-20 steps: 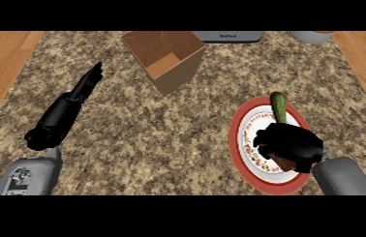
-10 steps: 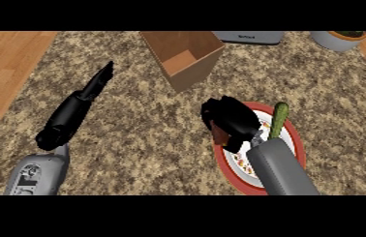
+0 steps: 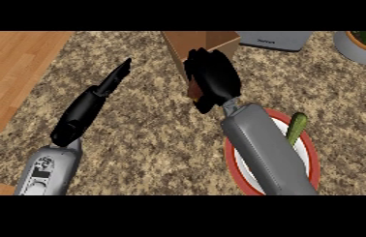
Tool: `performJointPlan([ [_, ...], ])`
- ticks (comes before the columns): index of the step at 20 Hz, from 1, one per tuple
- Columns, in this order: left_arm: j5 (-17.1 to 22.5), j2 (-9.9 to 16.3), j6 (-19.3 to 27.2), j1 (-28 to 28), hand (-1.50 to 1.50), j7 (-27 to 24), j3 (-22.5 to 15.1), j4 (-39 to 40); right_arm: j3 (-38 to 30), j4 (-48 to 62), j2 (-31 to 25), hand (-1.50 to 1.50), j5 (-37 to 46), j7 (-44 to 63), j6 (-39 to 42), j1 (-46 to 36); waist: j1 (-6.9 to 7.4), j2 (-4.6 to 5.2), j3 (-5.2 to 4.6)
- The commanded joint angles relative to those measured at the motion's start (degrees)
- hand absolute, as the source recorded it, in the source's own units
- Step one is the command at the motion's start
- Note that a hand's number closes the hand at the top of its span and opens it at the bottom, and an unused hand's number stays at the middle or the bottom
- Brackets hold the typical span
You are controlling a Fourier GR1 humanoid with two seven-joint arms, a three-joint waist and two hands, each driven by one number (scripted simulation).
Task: Pick the sweet potato from the plate and place it in the cardboard box
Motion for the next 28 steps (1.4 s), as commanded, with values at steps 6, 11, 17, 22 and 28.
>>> performJointPlan([
  [6, -0.30, -1.88, 0.22, -2.26, 0.00, 1.31, -1.51, 0.81, -3.34, 3.56, 0.31, 1.50, -3.06, 32.22, -10.45, -14.45, 1.01, 0.22, -0.06],
  [11, 0.09, -0.73, -0.46, -3.29, 0.00, 1.36, -0.36, 1.84, -3.90, 11.40, 0.31, 1.50, -3.34, 45.84, -15.46, -23.63, 0.62, 0.74, -0.15],
  [17, -1.07, -1.24, 1.17, -3.91, 0.00, 1.30, -0.09, 2.76, -2.77, 25.79, 0.31, 1.50, -3.33, 52.89, -17.08, -33.81, -1.63, 0.81, -0.16],
  [22, -0.84, -1.87, 2.03, -3.45, 0.00, 1.94, 0.49, 2.67, -5.63, 36.14, 0.31, 1.50, -12.01, 49.68, -14.28, -36.04, -2.84, 0.79, -0.03],
  [28, -0.87, -0.15, 1.91, -1.37, 0.00, 1.33, 1.77, 1.18, -9.58, 44.11, 0.31, 1.50, -22.21, 44.61, -8.53, -38.93, -4.12, 0.42, 0.03],
])
